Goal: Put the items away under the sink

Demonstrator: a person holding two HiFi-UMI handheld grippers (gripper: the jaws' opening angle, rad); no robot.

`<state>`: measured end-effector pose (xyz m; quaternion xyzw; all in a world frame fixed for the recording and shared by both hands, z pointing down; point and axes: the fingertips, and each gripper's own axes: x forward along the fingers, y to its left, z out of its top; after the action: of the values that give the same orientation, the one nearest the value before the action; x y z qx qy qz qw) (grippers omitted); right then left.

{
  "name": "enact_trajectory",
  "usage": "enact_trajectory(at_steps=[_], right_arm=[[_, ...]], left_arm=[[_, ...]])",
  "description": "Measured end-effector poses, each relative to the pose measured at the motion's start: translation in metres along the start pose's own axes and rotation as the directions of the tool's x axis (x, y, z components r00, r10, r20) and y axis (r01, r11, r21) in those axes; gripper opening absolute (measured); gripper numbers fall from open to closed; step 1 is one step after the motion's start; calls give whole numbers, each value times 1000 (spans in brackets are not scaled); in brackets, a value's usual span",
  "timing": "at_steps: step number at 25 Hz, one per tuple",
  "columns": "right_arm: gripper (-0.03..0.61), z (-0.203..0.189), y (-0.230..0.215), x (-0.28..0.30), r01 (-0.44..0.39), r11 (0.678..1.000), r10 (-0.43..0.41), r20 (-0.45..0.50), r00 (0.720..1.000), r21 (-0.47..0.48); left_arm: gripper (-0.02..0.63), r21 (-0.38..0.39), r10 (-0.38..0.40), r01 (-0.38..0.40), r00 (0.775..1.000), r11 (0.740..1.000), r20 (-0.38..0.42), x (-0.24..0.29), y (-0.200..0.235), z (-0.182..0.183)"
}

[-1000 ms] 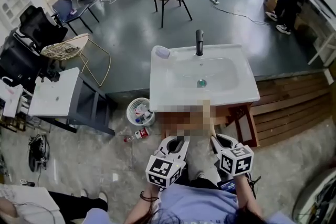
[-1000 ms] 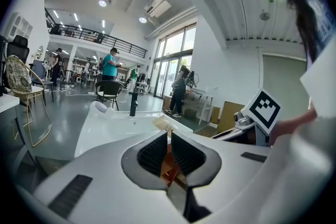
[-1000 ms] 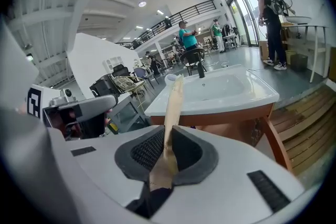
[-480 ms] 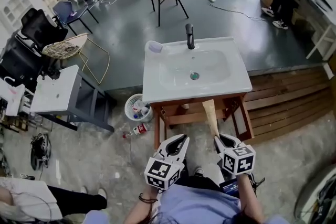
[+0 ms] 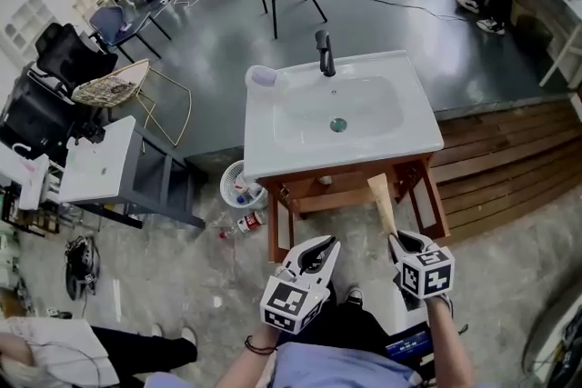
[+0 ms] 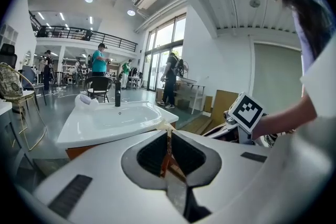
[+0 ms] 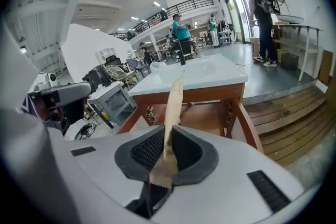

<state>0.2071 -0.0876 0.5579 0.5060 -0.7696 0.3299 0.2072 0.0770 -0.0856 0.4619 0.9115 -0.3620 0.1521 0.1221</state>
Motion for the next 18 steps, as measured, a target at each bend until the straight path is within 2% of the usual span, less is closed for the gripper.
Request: enact_trajectory(at_steps=[6,12,18], right_arm=[[54,-28,-35,30,31,999,-31,-48,998,13],[54,-65,-59,73,2,999,2,-95,996,34],[54,-82,-82,111,-16,1000,15,-129,992,-5]], left_arm=[[20,26,-34,35,999,999,-20,33,10,-20],[20,44,-56,58,998,997,-42,59,26,-49],[20,23,-77,79,995,997,-60,82,26,-81]])
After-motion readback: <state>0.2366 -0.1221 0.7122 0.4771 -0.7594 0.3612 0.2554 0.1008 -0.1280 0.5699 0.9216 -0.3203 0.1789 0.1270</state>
